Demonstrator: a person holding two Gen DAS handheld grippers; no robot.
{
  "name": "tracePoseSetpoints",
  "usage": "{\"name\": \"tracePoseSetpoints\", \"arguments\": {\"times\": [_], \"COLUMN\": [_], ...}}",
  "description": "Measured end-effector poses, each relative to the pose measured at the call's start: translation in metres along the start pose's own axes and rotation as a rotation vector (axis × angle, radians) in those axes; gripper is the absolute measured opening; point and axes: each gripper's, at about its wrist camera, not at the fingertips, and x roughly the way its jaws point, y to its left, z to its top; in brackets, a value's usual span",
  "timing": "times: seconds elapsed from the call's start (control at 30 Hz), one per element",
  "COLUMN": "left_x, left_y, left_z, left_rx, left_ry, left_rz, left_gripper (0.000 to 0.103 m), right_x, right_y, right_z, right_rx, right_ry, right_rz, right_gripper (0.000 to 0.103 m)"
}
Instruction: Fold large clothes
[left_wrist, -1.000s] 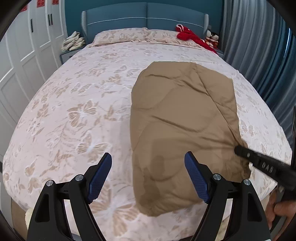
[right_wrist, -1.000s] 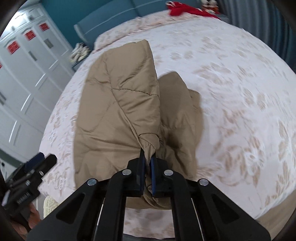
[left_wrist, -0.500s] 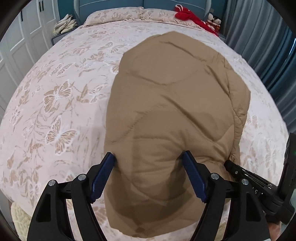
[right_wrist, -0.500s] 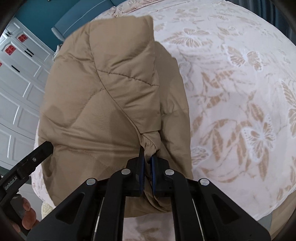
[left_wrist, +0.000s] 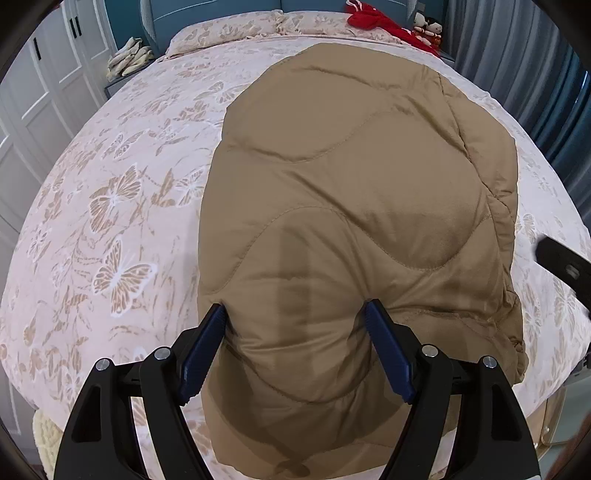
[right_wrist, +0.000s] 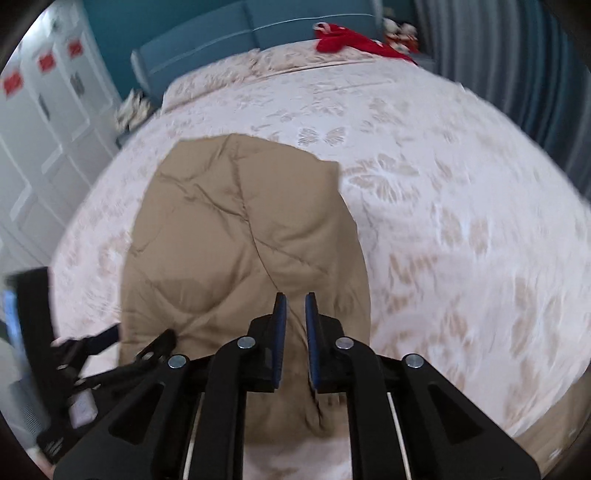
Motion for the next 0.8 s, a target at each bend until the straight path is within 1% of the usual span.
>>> {"name": "tracePoseSetpoints", "arguments": {"times": [0.1,0.2,0.37,0.57,0.8], "left_x": [0.002,0.004,0.01,0.023,0.034], "left_y": [0.0,-0.001,-0.005,-0.008,-0.012], "left_z": [0.002,0.002,0.002,0.004,0.003], "left_rx": [-0.004,0.004,0.025,0.039,0.058], "left_ry": [0.007,0.011,0.014,0.032,0.037], "left_rz": [0.002,0.008,0.026,0.042,0.054], "left_gripper": [0.075,0.075,0.076,0.08,0.083], "right_x": [0.03,0.053,0.07,0.089,0.091], "right_y": [0.004,0.002,0.003,0.003,0.004], "right_z": [0.002,-0.004,-0.01,-0.014,-0.028], "right_rx": [-0.015,-0.003,0.009,0.014,0.039], "right_ry": [0.061,0.107,0.141,0.185,0.187], "right_rz": [-0.024,-0.047,-0.05,-0.045,-0.065], "right_gripper": [0.009,0.009,0.009,0.009,0.008]}}
